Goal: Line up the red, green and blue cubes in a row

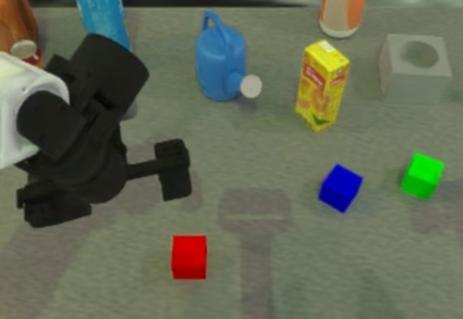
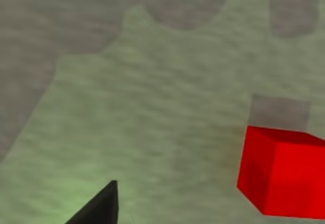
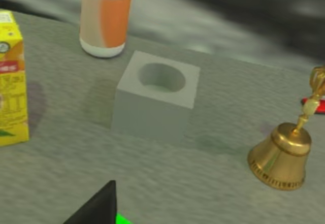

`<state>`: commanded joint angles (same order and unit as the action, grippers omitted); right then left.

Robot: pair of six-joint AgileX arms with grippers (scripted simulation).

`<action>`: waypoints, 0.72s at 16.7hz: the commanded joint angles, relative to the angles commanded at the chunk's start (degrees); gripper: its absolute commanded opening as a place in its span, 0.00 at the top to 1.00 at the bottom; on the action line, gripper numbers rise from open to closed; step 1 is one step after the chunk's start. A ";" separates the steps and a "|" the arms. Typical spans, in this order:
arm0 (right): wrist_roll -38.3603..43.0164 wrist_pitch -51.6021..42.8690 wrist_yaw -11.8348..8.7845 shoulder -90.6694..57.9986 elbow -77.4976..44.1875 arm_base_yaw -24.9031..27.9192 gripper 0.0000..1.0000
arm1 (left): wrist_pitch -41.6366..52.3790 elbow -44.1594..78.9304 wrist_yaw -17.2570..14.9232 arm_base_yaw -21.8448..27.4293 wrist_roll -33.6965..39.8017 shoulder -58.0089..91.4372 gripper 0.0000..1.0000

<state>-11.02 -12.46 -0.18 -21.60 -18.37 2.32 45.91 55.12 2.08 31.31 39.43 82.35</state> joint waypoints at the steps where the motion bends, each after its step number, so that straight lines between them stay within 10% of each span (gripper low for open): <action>1: -2.36 -2.70 0.03 -5.33 -3.82 0.43 0.00 | -2.40 -3.52 0.08 -2.24 -0.95 -4.84 0.00; 12: -30.18 -35.27 0.44 -69.27 -47.14 5.81 0.00 | -31.27 -45.22 -0.73 -25.63 -23.95 -62.05 0.00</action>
<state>-41.20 -47.73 0.26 -90.87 -65.51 8.13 14.65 9.91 1.34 5.69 15.48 20.30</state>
